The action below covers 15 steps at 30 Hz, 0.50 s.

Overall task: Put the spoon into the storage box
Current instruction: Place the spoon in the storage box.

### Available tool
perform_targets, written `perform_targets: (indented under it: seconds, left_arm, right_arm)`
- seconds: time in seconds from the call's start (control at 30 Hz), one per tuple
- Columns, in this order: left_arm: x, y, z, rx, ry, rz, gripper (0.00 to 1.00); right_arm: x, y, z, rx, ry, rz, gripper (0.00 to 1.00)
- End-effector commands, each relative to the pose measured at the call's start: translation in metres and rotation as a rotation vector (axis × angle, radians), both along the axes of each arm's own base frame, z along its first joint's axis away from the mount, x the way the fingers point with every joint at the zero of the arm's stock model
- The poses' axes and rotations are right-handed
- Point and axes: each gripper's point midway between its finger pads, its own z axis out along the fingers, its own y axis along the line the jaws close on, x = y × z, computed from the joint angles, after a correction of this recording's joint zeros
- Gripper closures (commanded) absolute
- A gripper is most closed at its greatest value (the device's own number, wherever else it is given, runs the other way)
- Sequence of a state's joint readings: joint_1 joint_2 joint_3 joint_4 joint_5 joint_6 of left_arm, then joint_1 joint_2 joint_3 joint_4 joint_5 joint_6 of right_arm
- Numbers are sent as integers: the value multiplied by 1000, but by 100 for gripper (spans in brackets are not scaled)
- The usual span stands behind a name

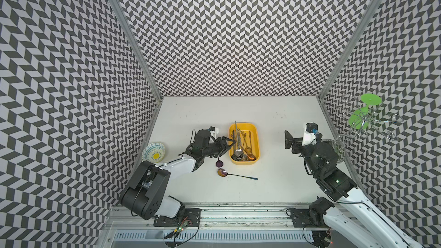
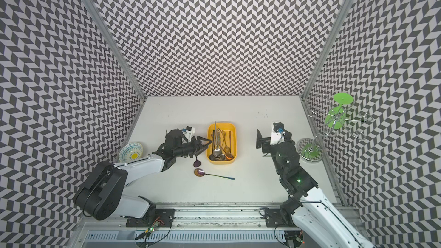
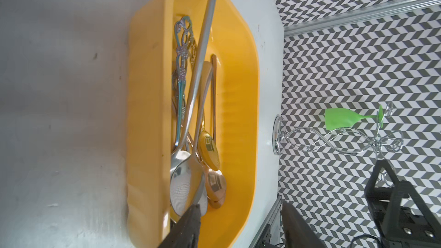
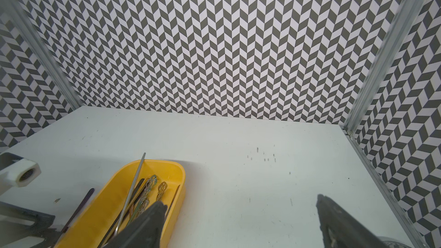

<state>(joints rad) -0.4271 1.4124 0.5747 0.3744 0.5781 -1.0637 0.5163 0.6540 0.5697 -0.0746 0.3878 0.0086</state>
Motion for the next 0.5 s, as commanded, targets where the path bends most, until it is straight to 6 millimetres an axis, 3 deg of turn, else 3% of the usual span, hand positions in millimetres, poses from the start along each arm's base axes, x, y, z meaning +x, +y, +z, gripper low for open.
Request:
perform_targets:
  seconds: [0.0, 0.13, 0.27, 0.47]
  left_arm:
    - [15, 13, 32, 15, -124, 19, 41]
    - [17, 23, 61, 48, -313, 3, 37]
    - [29, 48, 87, 137, -463, 21, 31]
    - [35, 88, 105, 271, -619, 74, 26]
  right_arm:
    - [0, 13, 3, 35, -14, 58, 0]
    - [3, 43, 0, 46, 48, 199, 4]
    - [6, 76, -11, 119, 149, 316, 8]
    - [13, 123, -21, 136, 229, 400, 9]
